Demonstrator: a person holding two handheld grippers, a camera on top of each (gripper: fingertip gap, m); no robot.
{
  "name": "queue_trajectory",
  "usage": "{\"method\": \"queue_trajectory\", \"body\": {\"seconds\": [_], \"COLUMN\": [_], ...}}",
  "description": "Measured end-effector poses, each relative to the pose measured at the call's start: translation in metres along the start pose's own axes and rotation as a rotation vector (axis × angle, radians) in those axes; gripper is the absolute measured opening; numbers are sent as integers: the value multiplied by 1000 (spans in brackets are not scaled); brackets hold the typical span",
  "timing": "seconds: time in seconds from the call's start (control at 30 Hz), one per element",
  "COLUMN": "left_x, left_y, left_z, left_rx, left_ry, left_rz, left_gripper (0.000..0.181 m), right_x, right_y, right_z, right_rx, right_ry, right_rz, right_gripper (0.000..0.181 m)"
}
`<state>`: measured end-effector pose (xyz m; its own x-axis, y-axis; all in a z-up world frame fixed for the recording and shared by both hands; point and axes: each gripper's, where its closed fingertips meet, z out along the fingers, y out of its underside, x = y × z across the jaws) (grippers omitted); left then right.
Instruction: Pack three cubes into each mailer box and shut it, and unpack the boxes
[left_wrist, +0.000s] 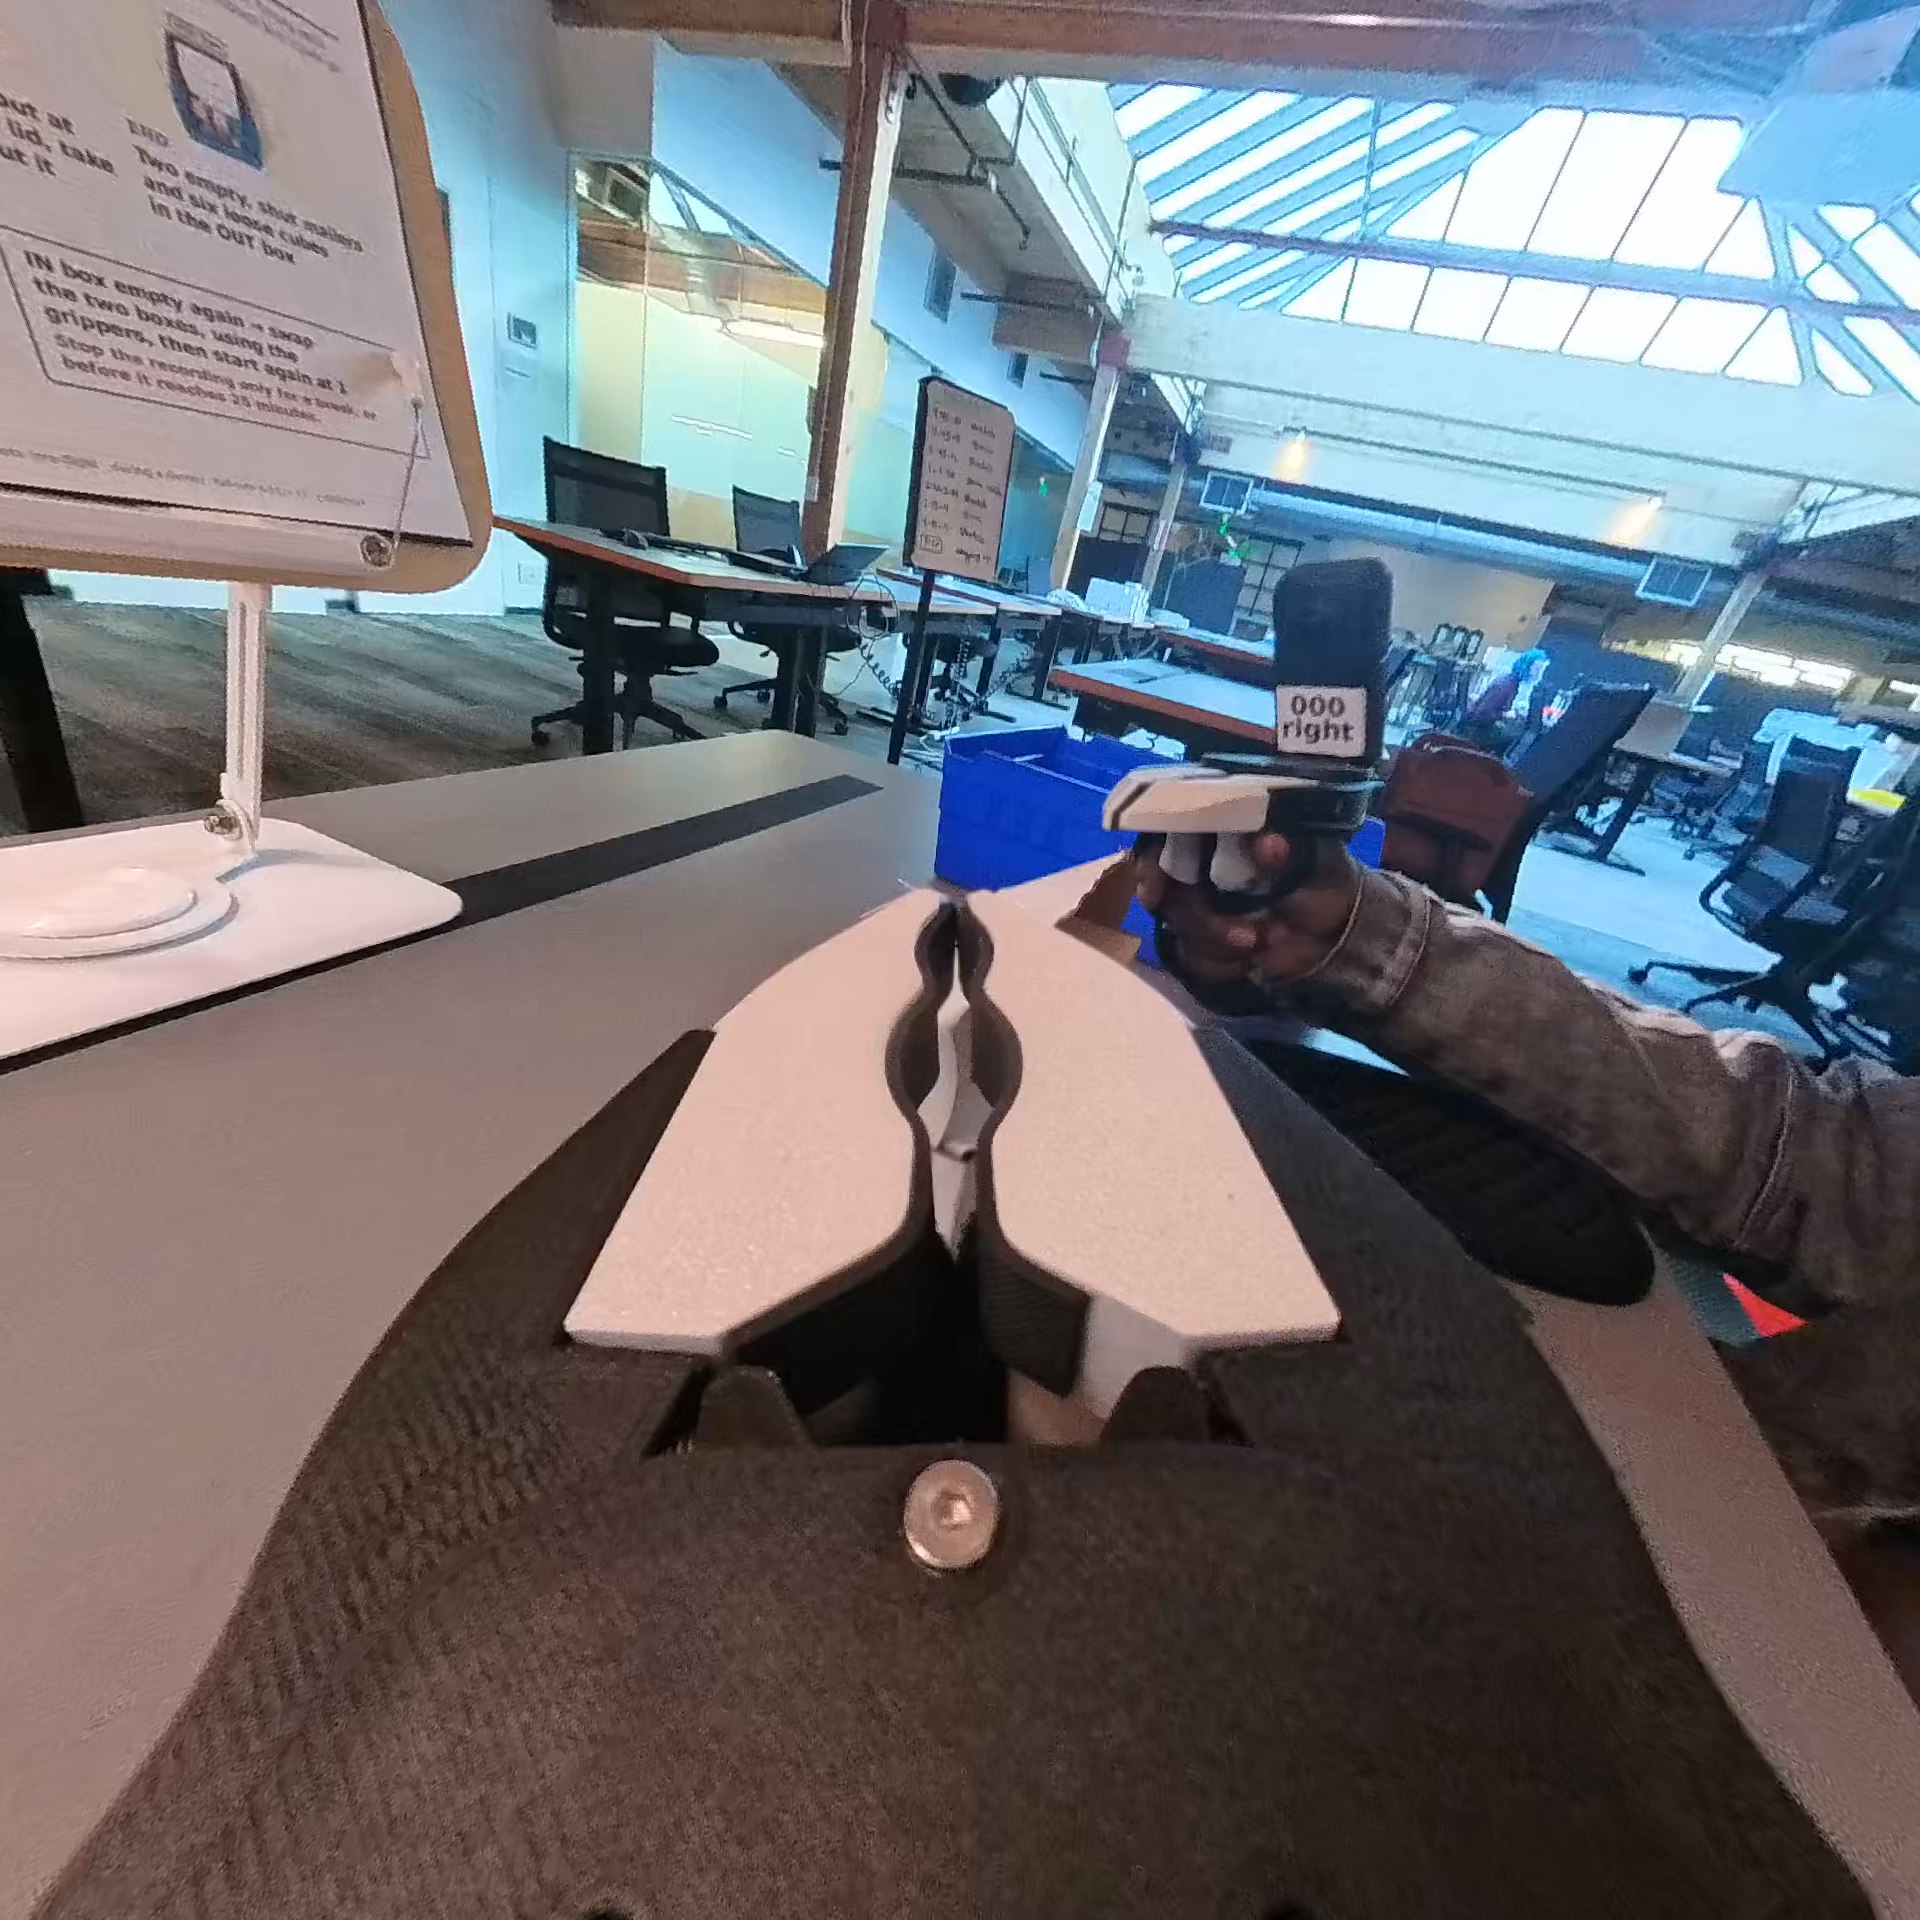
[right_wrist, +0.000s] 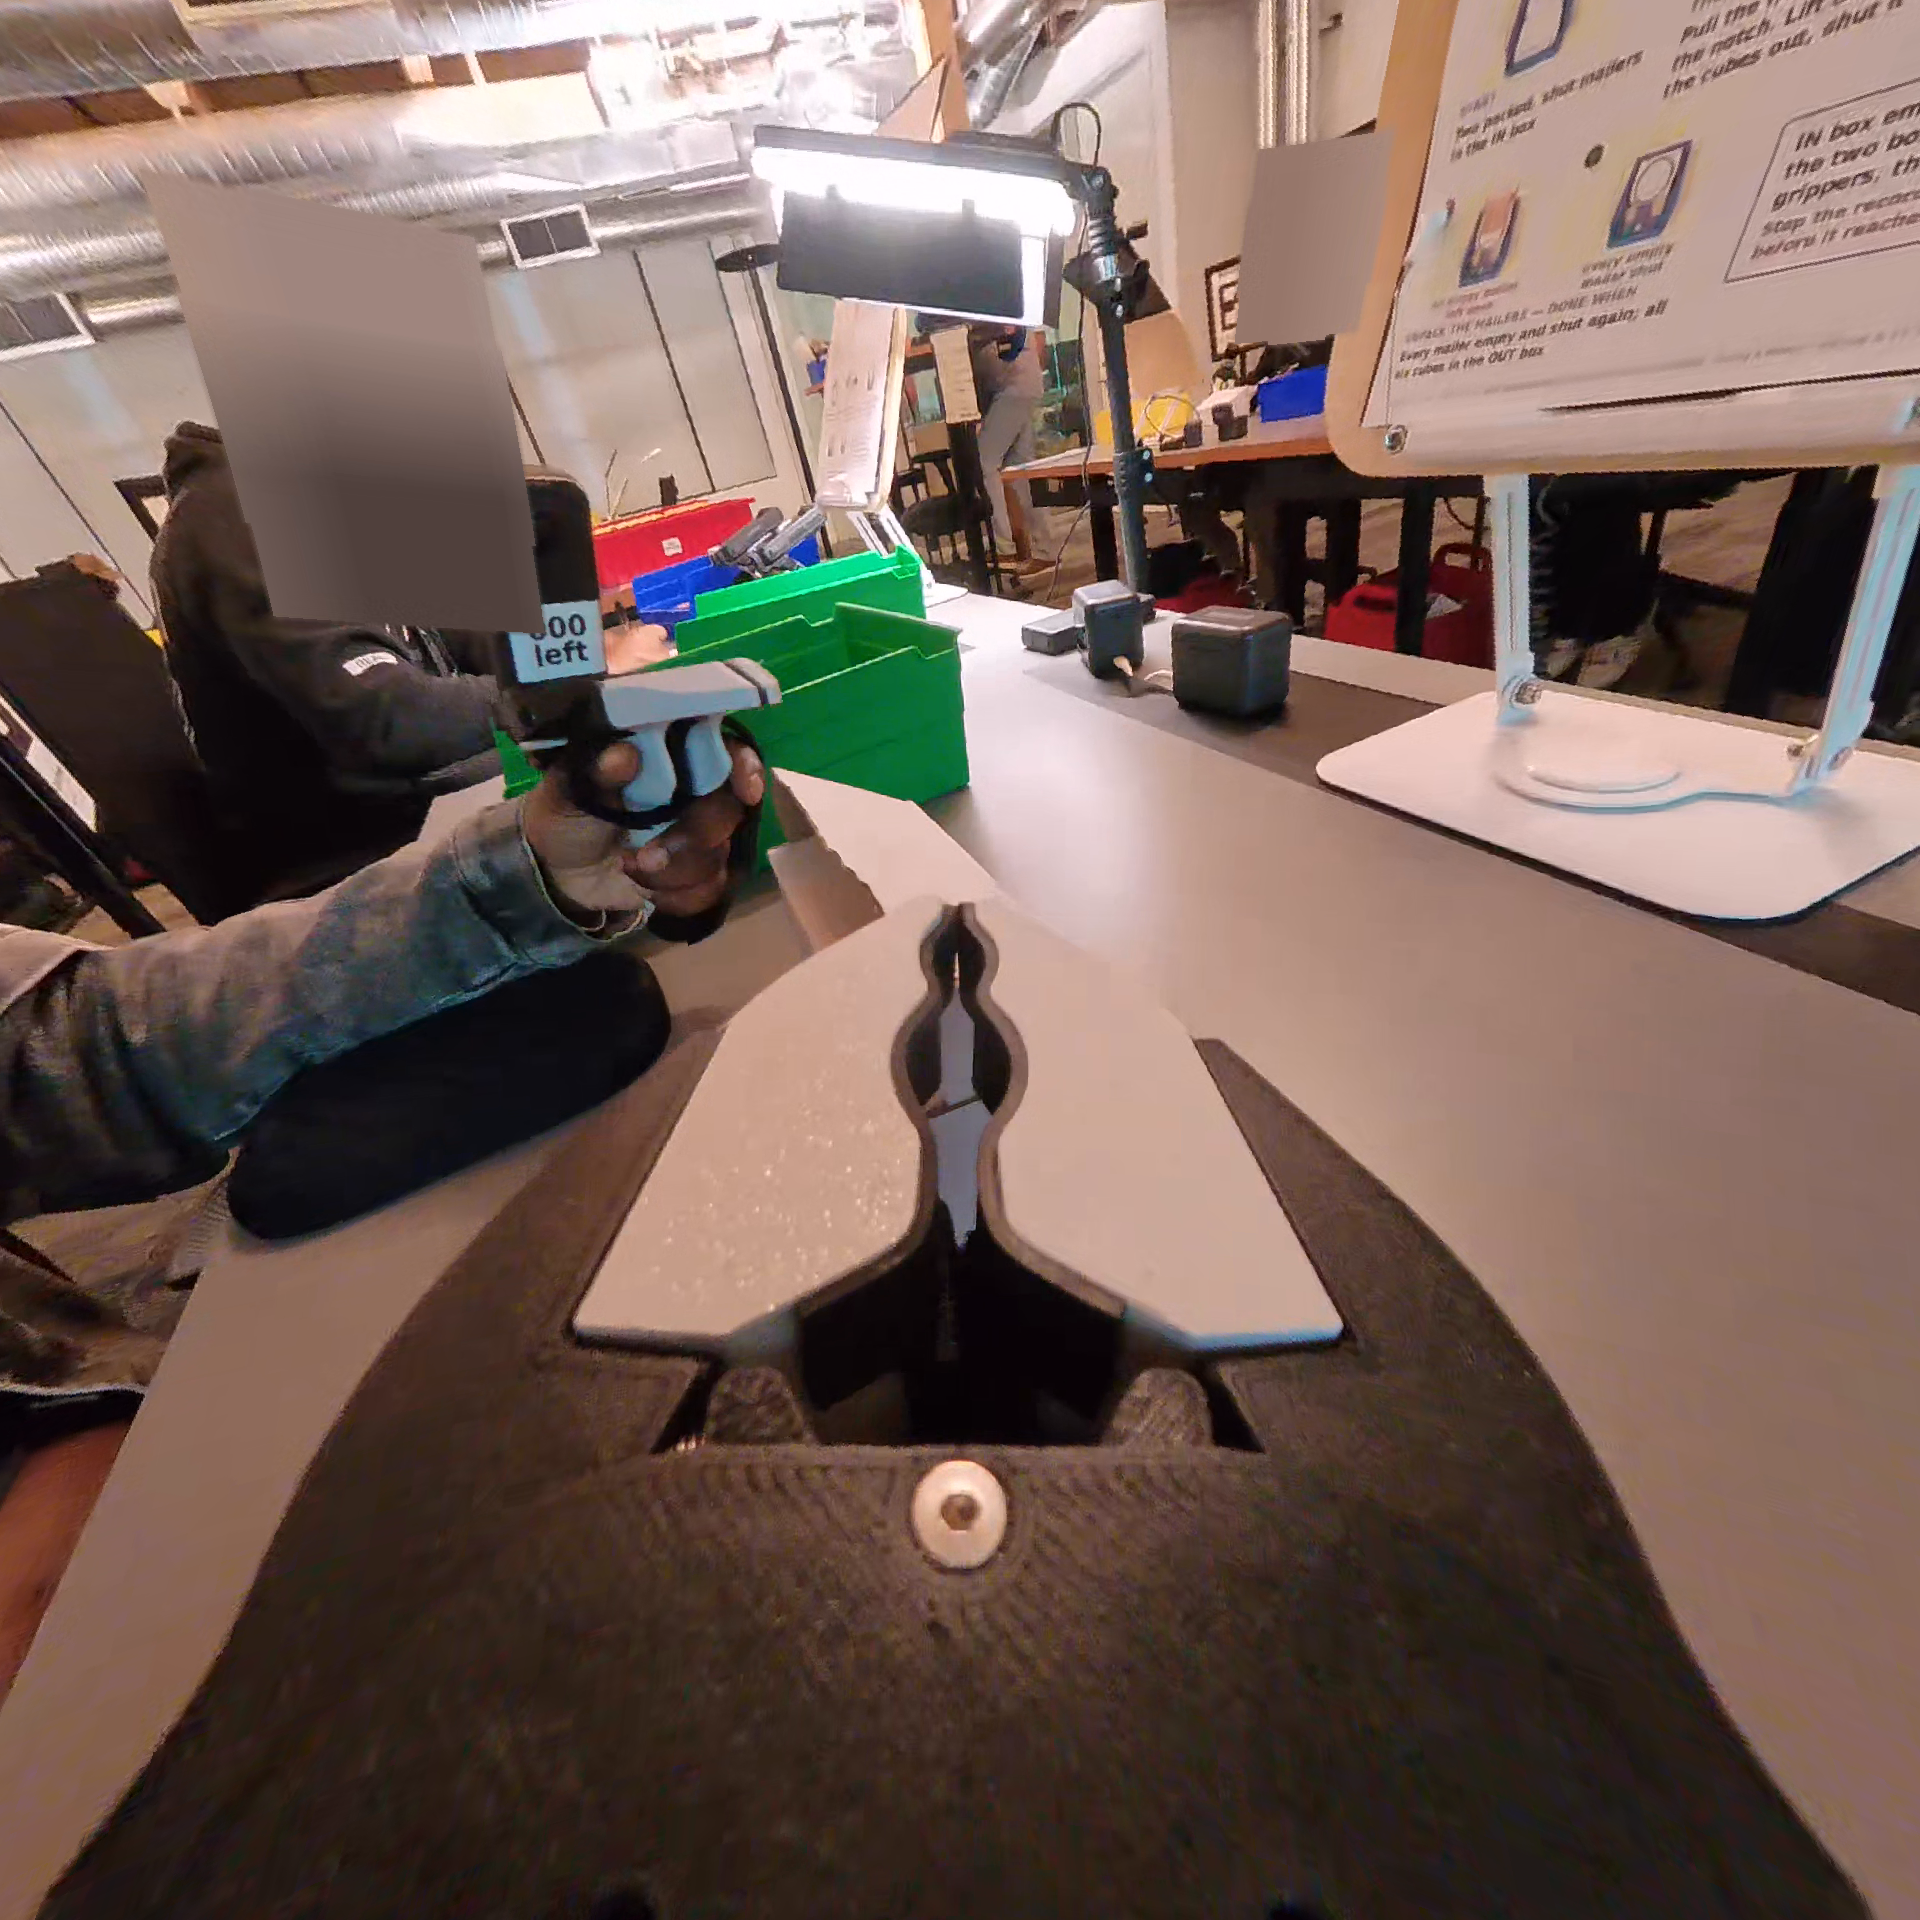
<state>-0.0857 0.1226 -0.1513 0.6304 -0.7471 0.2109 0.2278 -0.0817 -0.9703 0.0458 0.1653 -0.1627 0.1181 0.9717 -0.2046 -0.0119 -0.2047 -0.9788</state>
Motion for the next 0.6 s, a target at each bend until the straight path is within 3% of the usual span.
{"method": "queue_trajectory", "body": {"seconds": [0.17,0.6], "left_x": [-1,-7], "left_y": [22,48], "left_z": [4,0], "left_rx": [-110,-262], "left_ry": [1,-18], "left_rz": [90,129], "left_gripper": [0,0], "right_x": [-2,-2], "right_y": [8,34], "right_z": [2,4], "right_rx": [-42,-154], "right_ry": [-9,-8], "right_rz": [-36,-165], "right_gripper": [0,0]}}
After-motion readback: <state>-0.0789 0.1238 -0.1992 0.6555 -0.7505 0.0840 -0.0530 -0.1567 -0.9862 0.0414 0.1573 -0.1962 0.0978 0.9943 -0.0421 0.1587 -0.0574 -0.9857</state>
